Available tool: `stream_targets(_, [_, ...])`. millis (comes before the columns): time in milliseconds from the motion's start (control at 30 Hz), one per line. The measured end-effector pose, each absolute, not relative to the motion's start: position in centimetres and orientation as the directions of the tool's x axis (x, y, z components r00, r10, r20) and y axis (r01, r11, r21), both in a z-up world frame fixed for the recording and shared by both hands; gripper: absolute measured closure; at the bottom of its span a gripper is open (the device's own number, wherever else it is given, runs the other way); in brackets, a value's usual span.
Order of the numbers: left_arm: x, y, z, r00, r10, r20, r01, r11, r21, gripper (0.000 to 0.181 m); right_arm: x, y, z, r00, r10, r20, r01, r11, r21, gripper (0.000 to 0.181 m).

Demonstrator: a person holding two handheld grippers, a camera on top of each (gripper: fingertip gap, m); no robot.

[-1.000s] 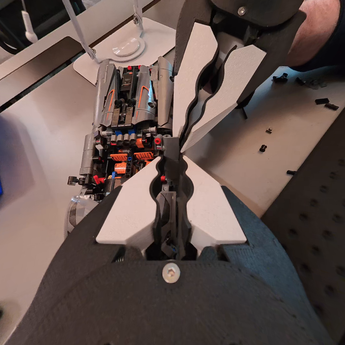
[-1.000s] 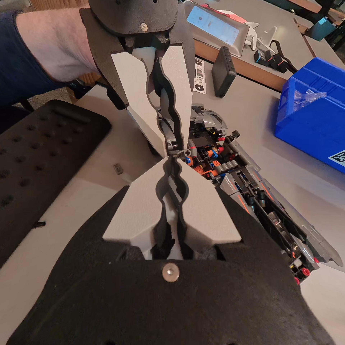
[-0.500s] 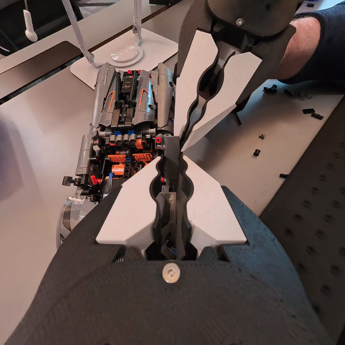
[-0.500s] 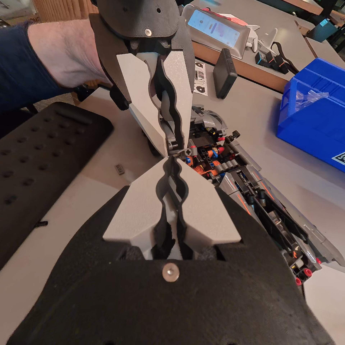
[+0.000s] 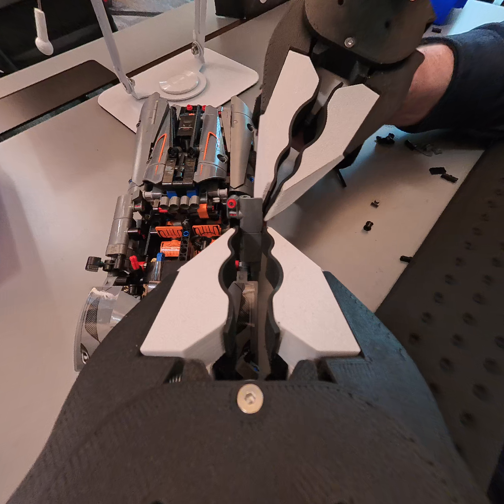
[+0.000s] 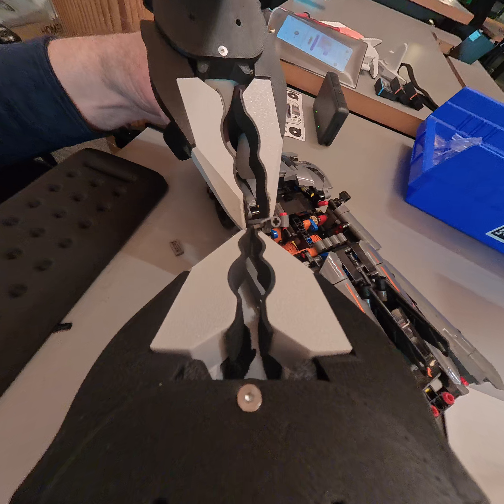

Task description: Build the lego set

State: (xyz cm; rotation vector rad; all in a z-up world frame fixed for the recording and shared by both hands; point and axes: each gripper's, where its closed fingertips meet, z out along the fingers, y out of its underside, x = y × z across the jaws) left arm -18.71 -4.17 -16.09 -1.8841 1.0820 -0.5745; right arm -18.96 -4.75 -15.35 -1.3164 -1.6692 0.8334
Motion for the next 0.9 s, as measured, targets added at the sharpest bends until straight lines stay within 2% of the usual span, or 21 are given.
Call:
stream_targets(500, [-18.68,-4.15,-16.12,0.523,-0.852,-0.032,-0.466,-0.254,-0.848,0.167,-19.33,-4.36,-14.83,-0.053,0.992,0.113,0.4,0.125,-0.908,0.172])
stream_targets(667, [-18.68,-4.22,-16.12,0.52,-0.853,-0.051,-0.482,-0.243,-0.842,0.168,-19.26,-4.72,-14.79,-0.074,0.988,0.133,0.412,0.151,-0.898,0.181])
stream_targets(900, [-18.95,-4.3,-15.61,0.543,-0.84,-0.005,-0.447,-0.284,-0.849,0.166,-19.24,-4.88,-14.8,-0.082,0.983,0.166,0.418,0.185,-0.889,0.181])
